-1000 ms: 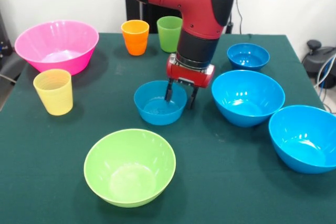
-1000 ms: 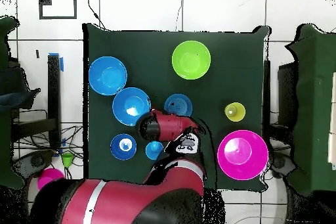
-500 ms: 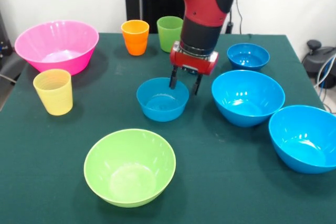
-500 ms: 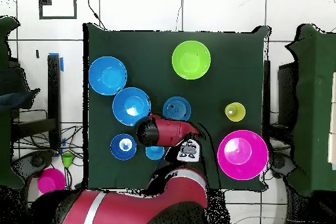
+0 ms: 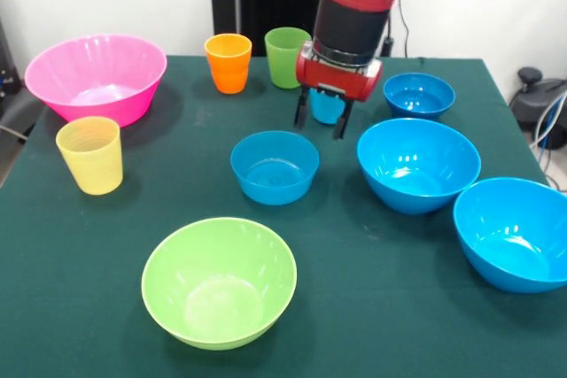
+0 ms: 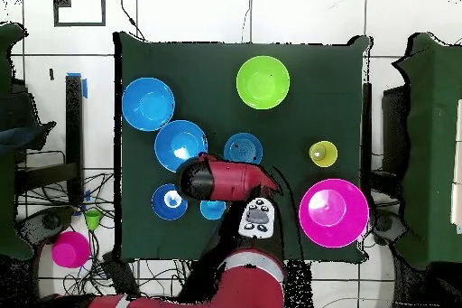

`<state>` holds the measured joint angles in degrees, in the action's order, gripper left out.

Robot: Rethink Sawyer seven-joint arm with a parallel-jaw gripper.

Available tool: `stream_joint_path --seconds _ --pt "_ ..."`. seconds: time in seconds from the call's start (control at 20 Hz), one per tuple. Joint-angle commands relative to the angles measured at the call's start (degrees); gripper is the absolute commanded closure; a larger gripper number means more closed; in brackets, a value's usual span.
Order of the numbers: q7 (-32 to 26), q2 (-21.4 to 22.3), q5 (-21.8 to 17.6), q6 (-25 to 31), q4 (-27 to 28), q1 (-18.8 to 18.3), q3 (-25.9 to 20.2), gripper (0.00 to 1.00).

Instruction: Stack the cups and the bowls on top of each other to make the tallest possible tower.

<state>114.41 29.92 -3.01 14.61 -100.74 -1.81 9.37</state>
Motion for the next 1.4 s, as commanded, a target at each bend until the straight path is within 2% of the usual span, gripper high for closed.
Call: stream_joint_path --seconds 0.05,0.2,0.4,0.7,1.15,1.4 --pt "8.74 1.99 3.2 6.27 -3.29 2.07 -4.82 0.0" --pt "11.29 2.01 5.37 7.43 -5.79 2.8 -4.37 0.0" --pt "14.45 1.54 7.22 3.3 -8.28 5.92 -1.67 0.0" --pt "15.36 2.99 9.4 1.58 -11.27 8.19 -0.14 0.0" --pt "16.29 6.18 9.56 -0.69 -15.56 9.44 0.44 0.0" --pt "17.37 5.83 9.43 -2.67 -17.33 9.45 0.17 0.0"
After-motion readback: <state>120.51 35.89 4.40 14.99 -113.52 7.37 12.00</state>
